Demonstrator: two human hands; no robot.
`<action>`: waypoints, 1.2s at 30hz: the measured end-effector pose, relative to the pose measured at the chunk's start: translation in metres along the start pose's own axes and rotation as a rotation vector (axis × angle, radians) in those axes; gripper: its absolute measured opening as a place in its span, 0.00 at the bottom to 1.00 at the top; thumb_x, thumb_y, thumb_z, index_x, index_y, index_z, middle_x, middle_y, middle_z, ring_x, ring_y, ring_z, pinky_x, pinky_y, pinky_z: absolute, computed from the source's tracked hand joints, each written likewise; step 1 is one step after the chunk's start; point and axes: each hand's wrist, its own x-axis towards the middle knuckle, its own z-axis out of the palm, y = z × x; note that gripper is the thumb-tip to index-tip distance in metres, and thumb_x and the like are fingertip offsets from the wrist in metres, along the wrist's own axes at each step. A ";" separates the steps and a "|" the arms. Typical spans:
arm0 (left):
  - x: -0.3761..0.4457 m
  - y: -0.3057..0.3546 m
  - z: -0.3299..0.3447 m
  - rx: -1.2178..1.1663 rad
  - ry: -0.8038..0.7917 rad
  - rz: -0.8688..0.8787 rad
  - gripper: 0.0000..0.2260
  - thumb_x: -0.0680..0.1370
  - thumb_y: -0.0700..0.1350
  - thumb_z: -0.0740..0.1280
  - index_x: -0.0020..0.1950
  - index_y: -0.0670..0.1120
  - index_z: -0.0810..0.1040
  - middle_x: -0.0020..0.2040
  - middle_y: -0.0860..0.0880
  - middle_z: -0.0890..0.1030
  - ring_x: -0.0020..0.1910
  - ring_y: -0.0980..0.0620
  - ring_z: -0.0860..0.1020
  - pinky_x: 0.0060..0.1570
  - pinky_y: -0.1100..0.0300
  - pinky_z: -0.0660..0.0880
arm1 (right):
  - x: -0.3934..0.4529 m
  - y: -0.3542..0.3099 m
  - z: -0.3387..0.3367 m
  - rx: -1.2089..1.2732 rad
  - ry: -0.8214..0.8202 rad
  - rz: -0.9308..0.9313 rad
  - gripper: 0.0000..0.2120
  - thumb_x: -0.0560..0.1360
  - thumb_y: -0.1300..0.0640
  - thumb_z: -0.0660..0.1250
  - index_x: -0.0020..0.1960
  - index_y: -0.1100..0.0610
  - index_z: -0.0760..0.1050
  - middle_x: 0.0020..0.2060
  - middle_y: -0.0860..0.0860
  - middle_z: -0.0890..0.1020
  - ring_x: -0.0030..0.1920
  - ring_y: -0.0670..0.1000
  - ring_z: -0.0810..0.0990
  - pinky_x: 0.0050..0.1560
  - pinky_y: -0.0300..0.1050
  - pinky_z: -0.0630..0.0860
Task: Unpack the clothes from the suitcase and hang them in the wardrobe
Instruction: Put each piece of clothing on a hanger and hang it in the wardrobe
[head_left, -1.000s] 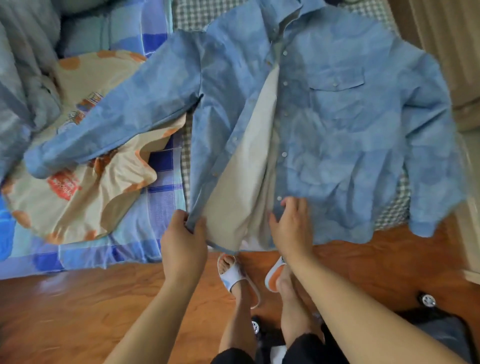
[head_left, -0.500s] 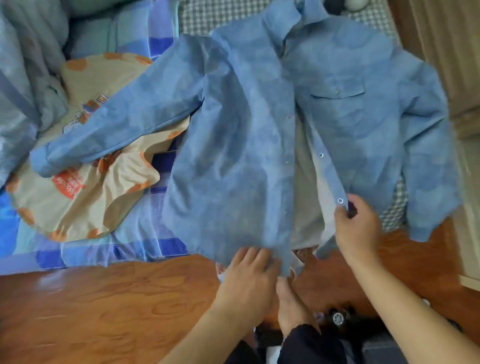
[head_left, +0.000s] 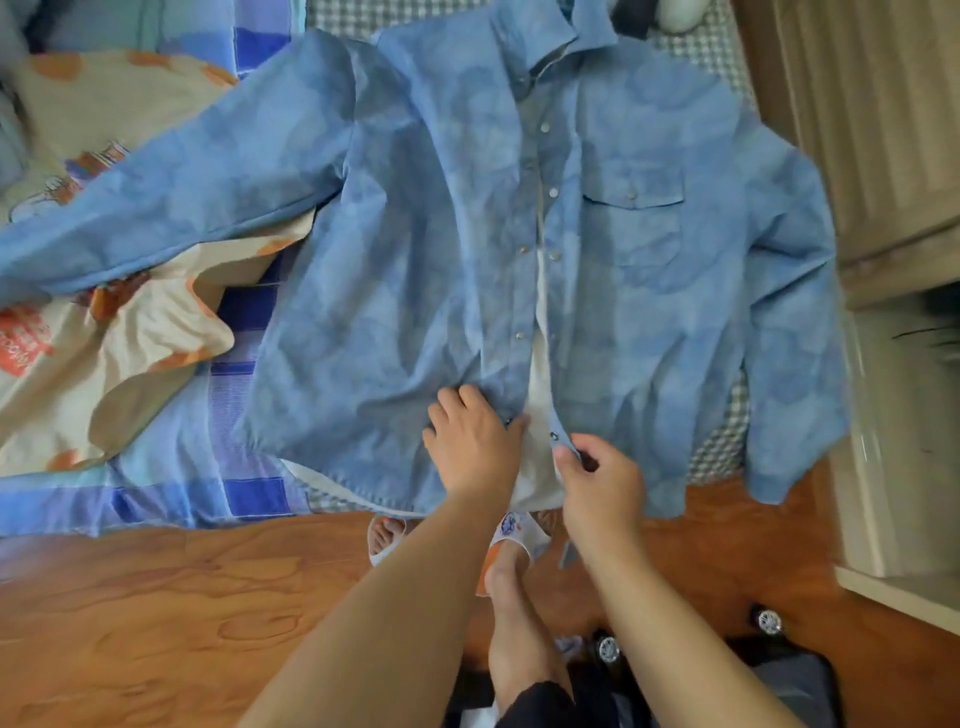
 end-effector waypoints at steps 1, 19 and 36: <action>0.002 0.000 0.004 0.010 0.032 0.007 0.21 0.71 0.58 0.75 0.51 0.44 0.76 0.53 0.43 0.74 0.53 0.38 0.74 0.50 0.44 0.74 | -0.001 0.000 0.001 0.012 0.006 0.012 0.06 0.76 0.61 0.69 0.43 0.52 0.82 0.30 0.44 0.80 0.32 0.41 0.76 0.36 0.37 0.69; -0.044 -0.032 -0.060 -0.922 -0.255 -0.227 0.05 0.78 0.41 0.73 0.51 0.48 0.87 0.44 0.53 0.87 0.47 0.58 0.84 0.53 0.59 0.80 | -0.022 -0.020 0.037 -0.050 0.004 -0.144 0.08 0.75 0.62 0.72 0.52 0.55 0.86 0.42 0.49 0.83 0.44 0.50 0.82 0.49 0.43 0.77; -0.032 -0.041 -0.055 -0.234 -0.375 -0.021 0.11 0.79 0.44 0.65 0.54 0.52 0.86 0.50 0.49 0.86 0.53 0.46 0.82 0.48 0.55 0.76 | -0.013 -0.008 0.026 -0.563 -0.433 -0.196 0.09 0.79 0.55 0.62 0.50 0.52 0.81 0.48 0.52 0.80 0.53 0.56 0.79 0.49 0.46 0.74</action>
